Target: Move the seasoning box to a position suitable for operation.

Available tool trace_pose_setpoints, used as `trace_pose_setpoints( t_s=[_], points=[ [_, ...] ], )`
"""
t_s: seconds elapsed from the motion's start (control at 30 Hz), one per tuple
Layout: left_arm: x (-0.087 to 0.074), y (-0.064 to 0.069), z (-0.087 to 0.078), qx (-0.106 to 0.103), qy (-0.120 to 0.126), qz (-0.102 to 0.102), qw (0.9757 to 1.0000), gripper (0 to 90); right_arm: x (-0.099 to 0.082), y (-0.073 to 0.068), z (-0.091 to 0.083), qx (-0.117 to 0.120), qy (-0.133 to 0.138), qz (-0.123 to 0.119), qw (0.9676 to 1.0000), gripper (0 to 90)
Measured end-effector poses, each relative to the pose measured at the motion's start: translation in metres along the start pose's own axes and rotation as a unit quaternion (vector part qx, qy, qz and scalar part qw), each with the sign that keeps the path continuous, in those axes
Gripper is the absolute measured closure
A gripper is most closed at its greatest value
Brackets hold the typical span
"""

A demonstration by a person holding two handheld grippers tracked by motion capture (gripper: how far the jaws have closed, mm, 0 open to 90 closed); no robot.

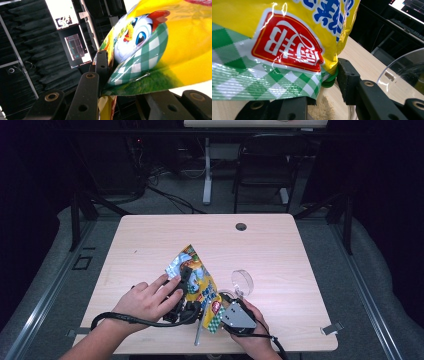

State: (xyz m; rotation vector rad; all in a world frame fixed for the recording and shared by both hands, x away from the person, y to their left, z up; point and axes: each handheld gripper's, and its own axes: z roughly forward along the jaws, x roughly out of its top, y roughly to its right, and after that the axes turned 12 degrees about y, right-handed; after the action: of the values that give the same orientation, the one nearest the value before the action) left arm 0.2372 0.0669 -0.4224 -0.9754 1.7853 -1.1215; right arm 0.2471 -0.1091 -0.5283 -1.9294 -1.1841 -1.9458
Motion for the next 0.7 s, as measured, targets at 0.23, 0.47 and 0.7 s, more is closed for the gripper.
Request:
trace_pose_setpoints(
  t_s=[0.23, 0.47, 0.7],
  points=[
    [0.0006, -0.0008, -0.0002, 0.001, -0.001, 0.003, 1.0, 78.4, 0.0002, 0.0007, -0.0004, -0.001, 0.001, 0.001, 1.0, 70.2],
    [0.001, -0.0013, -0.0006, 0.007, 0.001, 0.005, 1.0, 78.4, 0.0005, 0.0011, -0.0007, -0.001, 0.002, 0.002, 1.0, 70.2],
    [0.0013, -0.0024, -0.001, 0.003, -0.001, 0.005, 1.0, 78.4, 0.0007, 0.0011, -0.0008, -0.002, 0.003, 0.002, 1.0, 70.2]
  ],
)
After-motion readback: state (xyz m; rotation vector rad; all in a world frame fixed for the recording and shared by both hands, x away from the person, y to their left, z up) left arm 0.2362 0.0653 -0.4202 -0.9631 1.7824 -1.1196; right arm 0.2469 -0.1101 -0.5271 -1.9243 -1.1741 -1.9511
